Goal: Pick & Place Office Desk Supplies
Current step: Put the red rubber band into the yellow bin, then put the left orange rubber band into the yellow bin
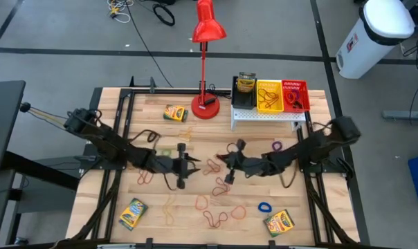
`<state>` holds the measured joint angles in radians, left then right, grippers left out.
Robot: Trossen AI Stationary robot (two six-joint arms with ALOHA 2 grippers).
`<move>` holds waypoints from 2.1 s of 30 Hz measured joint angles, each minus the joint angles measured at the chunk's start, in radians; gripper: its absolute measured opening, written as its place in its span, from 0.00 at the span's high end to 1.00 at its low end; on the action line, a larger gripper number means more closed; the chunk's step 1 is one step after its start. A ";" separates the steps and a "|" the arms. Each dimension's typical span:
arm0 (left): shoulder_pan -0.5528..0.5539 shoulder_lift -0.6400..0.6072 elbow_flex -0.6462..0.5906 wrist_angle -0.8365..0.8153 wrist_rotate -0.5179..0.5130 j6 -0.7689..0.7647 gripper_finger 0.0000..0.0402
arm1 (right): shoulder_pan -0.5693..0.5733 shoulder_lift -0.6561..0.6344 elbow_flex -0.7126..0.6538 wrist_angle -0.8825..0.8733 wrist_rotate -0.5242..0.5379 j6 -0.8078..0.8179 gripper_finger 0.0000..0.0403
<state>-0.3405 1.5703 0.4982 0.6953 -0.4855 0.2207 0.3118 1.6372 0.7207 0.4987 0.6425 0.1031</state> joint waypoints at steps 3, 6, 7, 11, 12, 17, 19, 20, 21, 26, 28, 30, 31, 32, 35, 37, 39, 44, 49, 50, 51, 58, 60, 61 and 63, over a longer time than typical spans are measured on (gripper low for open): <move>0.075 0.000 -0.102 0.192 0.153 -0.017 0.67 | 0.005 -0.131 0.000 -0.113 0.061 -0.008 0.99; 0.151 0.000 -0.195 0.368 0.248 -0.068 0.75 | 0.002 -0.263 0.000 -0.233 0.121 -0.017 1.00; 0.171 0.000 -0.221 0.424 0.269 -0.080 0.78 | 0.002 -0.305 0.000 -0.272 0.145 -0.026 1.00; 0.216 -0.003 -0.307 0.611 0.322 -0.109 0.87 | -0.019 -0.476 0.033 -0.494 0.241 -0.005 1.00; 0.218 -0.011 -0.322 0.639 0.327 -0.112 0.89 | -0.033 -0.515 0.052 -0.563 0.248 0.019 1.00; 0.213 -0.078 -0.370 0.667 0.310 -0.106 0.98 | -0.181 -0.628 0.150 -0.858 0.247 0.088 1.00; 0.209 -0.119 -0.384 0.672 0.281 -0.101 0.98 | -0.270 -0.643 0.179 -0.921 0.206 0.100 1.00; 0.207 -0.137 -0.391 0.669 0.267 -0.100 0.98 | -0.320 -0.646 0.186 -0.942 0.177 0.102 1.00; 0.203 -0.156 -0.400 0.665 0.253 -0.098 0.98 | -0.373 -0.647 0.187 -0.961 0.147 0.102 1.00; 0.192 -0.262 -0.466 0.661 0.210 -0.096 0.97 | -0.649 -0.638 0.187 -1.011 -0.052 0.102 1.00; 0.189 -0.302 -0.491 0.663 0.191 -0.098 0.98 | -0.739 -0.633 0.187 -1.014 -0.130 0.103 1.00; 0.189 -0.335 -0.492 0.628 0.174 -0.101 0.98 | -0.808 -0.629 0.187 -1.016 -0.185 0.099 1.00; 0.189 -0.353 -0.492 0.608 0.171 -0.100 0.98 | -0.838 -0.625 0.187 -1.020 -0.202 0.097 1.00; 0.189 -0.369 -0.492 0.598 0.171 -0.100 0.98 | -0.862 -0.619 0.187 -1.019 -0.221 0.097 1.00; 0.189 -0.384 -0.492 0.570 0.171 -0.097 0.98 | -0.914 -0.591 0.187 -1.038 -0.274 0.089 1.00; 0.189 -0.389 -0.492 0.574 0.171 -0.097 0.98 | -0.935 -0.563 0.187 -1.044 -0.293 0.080 1.00; 0.189 -0.389 -0.492 0.572 0.171 -0.097 0.98 | -0.948 -0.529 0.187 -1.051 -0.314 0.079 0.98; 0.189 -0.389 -0.492 0.552 0.171 -0.097 0.97 | -0.947 -0.493 0.187 -1.043 -0.310 0.072 0.88; 0.189 -0.389 -0.492 0.554 0.171 -0.089 0.97 | -0.947 -0.501 0.197 -1.052 -0.302 0.071 0.74; 0.189 -0.389 -0.493 0.554 0.171 -0.089 0.97 | -0.947 -0.505 0.204 -1.052 -0.302 0.067 0.71; 0.189 -0.389 -0.493 0.554 0.171 -0.089 0.97 | -0.947 -0.509 0.212 -1.057 -0.302 0.065 0.68; 0.190 -0.389 -0.493 0.554 0.171 -0.091 0.97 | -0.932 -0.524 0.298 -1.157 -0.296 0.065 0.53; 0.189 -0.388 -0.493 0.554 0.172 -0.093 0.97 | -0.915 -0.526 0.324 -1.204 -0.282 0.065 0.51; 0.190 -0.388 -0.493 0.554 0.171 -0.095 0.97 | -0.903 -0.530 0.332 -1.223 -0.272 0.064 0.51; 0.189 -0.388 -0.493 0.552 0.172 -0.108 0.97 | -0.863 -0.545 0.338 -1.239 -0.235 0.057 0.54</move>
<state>-0.1513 1.1820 0.0055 1.2476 -0.3138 0.1124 -0.5516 1.0924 1.0592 -0.7399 0.4075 0.1603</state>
